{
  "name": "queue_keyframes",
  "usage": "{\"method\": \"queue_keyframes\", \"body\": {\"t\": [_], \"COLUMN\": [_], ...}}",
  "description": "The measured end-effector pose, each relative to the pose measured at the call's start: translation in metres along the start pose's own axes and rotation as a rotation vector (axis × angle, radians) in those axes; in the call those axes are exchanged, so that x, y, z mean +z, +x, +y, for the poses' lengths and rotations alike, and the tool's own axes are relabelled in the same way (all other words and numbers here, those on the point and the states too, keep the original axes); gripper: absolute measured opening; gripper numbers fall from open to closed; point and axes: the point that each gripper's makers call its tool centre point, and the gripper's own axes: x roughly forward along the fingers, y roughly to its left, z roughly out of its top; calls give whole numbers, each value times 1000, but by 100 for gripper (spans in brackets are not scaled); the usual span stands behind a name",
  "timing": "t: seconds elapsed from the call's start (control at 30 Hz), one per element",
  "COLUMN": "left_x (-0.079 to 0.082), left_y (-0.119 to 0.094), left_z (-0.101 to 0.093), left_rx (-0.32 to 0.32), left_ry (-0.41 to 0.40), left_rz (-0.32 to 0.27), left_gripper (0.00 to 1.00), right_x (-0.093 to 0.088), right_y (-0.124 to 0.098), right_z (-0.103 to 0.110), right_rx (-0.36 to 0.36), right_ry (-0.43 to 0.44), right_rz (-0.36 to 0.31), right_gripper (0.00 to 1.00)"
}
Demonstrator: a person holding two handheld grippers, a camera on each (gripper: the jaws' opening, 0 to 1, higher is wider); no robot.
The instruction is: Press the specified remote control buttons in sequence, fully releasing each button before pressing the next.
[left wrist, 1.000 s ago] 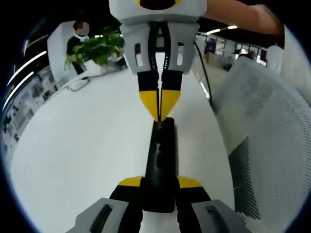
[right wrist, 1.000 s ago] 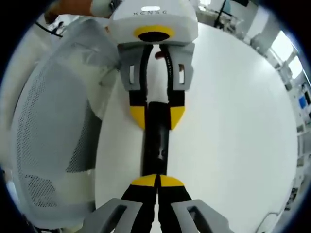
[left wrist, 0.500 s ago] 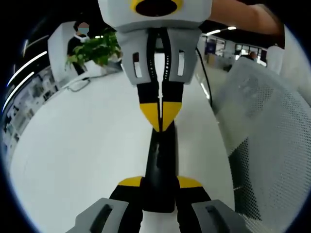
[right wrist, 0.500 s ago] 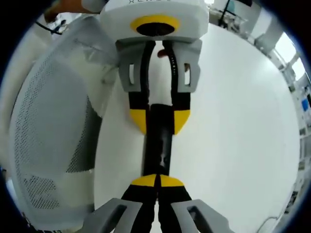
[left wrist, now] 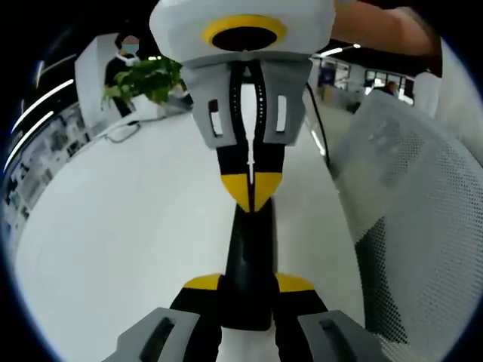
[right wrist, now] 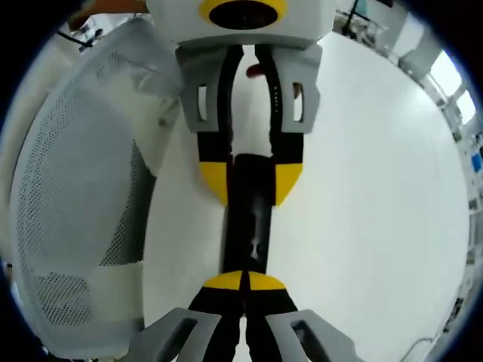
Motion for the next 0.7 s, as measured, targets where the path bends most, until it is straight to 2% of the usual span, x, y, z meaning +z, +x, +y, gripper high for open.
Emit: {"method": "queue_keyframes", "body": {"t": [0.7], "left_x": [0], "left_y": [-1], "left_z": [-1], "left_rx": [14], "left_ry": [-8], "left_rz": [-40], "left_gripper": [24], "right_x": [1], "right_y": [-1], "right_z": [2], "right_rx": [14], "right_ry": [15], "right_rz": [3], "right_gripper": [0]}}
